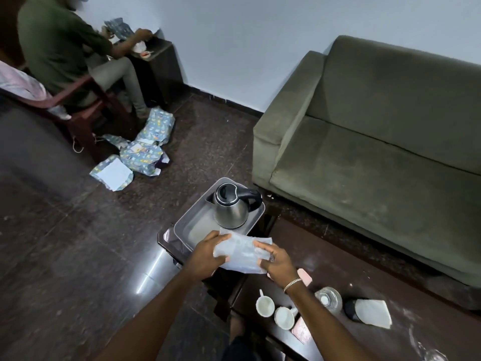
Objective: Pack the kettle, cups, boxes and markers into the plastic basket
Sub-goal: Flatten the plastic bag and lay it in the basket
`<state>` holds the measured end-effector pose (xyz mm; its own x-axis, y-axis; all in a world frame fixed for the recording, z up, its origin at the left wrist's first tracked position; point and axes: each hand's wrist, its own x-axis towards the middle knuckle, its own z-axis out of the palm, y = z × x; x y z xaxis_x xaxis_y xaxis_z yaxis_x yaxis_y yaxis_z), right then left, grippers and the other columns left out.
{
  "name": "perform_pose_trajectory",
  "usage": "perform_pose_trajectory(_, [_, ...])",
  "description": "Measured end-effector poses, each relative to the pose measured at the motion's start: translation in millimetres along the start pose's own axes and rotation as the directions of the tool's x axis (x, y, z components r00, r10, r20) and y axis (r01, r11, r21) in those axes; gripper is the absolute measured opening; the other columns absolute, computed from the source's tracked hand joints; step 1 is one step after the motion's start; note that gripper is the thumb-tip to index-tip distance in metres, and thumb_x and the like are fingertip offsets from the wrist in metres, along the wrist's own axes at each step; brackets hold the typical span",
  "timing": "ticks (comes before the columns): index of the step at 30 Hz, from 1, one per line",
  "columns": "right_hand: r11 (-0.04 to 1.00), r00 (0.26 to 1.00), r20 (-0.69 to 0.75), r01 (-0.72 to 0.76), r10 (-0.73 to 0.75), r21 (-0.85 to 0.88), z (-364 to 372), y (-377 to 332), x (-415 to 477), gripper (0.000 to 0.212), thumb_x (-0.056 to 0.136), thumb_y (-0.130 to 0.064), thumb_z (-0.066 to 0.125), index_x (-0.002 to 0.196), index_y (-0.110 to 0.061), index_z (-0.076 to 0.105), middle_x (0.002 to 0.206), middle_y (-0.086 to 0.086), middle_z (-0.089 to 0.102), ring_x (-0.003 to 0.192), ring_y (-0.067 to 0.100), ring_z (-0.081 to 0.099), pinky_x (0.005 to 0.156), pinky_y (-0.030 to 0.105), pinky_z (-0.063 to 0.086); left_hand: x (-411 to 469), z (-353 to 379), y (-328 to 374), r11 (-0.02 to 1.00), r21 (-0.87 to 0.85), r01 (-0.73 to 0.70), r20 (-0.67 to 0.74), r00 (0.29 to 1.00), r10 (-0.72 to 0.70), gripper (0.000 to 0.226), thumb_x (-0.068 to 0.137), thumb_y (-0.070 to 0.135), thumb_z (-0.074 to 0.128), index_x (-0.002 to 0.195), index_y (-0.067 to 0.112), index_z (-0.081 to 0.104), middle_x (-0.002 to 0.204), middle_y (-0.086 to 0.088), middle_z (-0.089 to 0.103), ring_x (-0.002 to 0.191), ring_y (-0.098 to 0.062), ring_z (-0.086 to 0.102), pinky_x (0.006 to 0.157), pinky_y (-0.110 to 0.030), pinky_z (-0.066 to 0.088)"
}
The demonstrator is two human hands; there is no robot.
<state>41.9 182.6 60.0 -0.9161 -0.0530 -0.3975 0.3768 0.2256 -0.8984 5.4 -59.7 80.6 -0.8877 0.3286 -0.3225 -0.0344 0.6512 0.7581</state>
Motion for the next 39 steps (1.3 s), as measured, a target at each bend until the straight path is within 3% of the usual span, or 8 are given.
perform_pose_trajectory(2, [1.000,1.000,-0.005,-0.006,0.006,-0.006,15.0,2.5,9.7,0.054,0.080,0.023,0.057,0.128,-0.002,0.064,0.130,0.013,0.064,0.119,0.020,0.060,0.096,0.010,0.044,5.5,-8.0,-17.0,1.000,0.010,0.010,0.022,1.000,-0.011,0.065,0.084,0.005,0.079,0.144,0.015,0.057,0.139,-0.004,0.047,0.131,-0.016,0.049,0.097,-0.001,0.034])
perform_pose_trajectory(5, [1.000,1.000,0.008,-0.011,0.011,-0.013,37.8,6.1,24.3,0.055,0.081,0.023,0.056,0.129,-0.001,0.062,0.131,0.014,0.061,0.123,0.024,0.058,0.107,0.021,0.044,16.4,-21.7,-38.3,0.997,0.038,0.060,0.060,0.996,-0.062,0.068,0.085,0.004,0.076,0.148,0.017,0.053,0.151,-0.007,0.042,0.142,-0.014,0.039,0.112,-0.019,0.035])
perform_pose_trajectory(11, [0.948,0.997,0.061,-0.033,0.055,-0.317,78.1,10.2,60.1,0.054,0.087,0.005,0.057,0.139,-0.009,0.057,0.144,0.011,0.049,0.135,0.026,0.049,0.113,0.017,0.033,45.0,-41.5,-79.9,0.975,0.191,0.112,0.102,0.986,-0.133,0.072,0.089,0.009,0.073,0.154,0.024,0.045,0.165,-0.002,0.029,0.151,-0.017,0.033,0.112,-0.017,0.027])
perform_pose_trajectory(20, [0.469,0.977,0.206,0.161,0.046,-0.868,134.5,39.1,131.5,0.042,0.094,-0.035,0.045,0.131,-0.019,0.053,0.135,0.003,0.055,0.120,0.030,0.047,0.096,0.045,0.036,112.5,-53.2,-156.0,0.860,0.508,0.045,0.216,0.960,-0.177,0.078,0.090,0.010,0.069,0.159,0.021,0.034,0.170,-0.001,0.024,0.153,-0.025,0.031,0.124,-0.032,0.026])
perform_pose_trajectory(27, [0.378,0.980,0.115,0.046,0.161,-0.925,164.9,64.8,162.0,0.041,0.094,-0.038,0.049,0.124,-0.015,0.062,0.143,0.007,0.046,0.128,0.034,0.038,0.104,0.052,0.026,144.1,-28.4,-202.0,0.774,0.628,-0.078,0.291,0.946,-0.142,0.081,0.092,0.008,0.068,0.161,0.020,0.027,0.169,-0.001,0.022,0.154,-0.029,0.026,0.126,-0.038,0.023])
perform_pose_trajectory(31, [0.357,0.994,0.011,-0.030,0.113,-0.934,170.7,64.4,175.5,0.030,0.090,-0.037,0.057,0.108,-0.018,0.072,0.130,0.007,0.043,0.120,0.034,0.038,0.097,0.051,0.029,159.2,-22.5,-207.5,0.691,0.710,-0.136,0.252,0.965,-0.070,0.077,0.087,0.009,0.074,0.153,0.027,0.038,0.164,-0.004,0.026,0.146,-0.036,0.028,0.114,-0.045,0.046])
perform_pose_trajectory(36, [0.396,0.945,0.325,0.289,0.027,-0.872,178.2,71.9,200.2,0.052,0.074,-0.026,0.078,0.120,-0.016,0.056,0.131,0.010,0.043,0.113,0.035,0.045,0.090,0.049,0.040,172.1,-12.6,-209.1,0.639,0.727,-0.252,0.362,0.931,-0.044,0.052,0.084,-0.003,0.059,0.130,0.020,0.050,0.129,-0.006,0.045,0.118,-0.030,0.046,0.089,-0.043,0.051])
perform_pose_trajectory(39, [0.458,0.905,0.416,0.335,0.087,-0.824,181.5,76.4,213.0,0.053,0.077,-0.028,0.074,0.124,-0.020,0.053,0.141,0.009,0.039,0.123,0.037,0.038,0.098,0.052,0.037,180.8,-9.4,-217.4,0.665,0.710,-0.234,0.408,0.906,-0.116,0.059,0.083,0.009,0.068,0.136,0.023,0.046,0.132,-0.003,0.046,0.126,-0.030,0.048,0.106,-0.044,0.043])
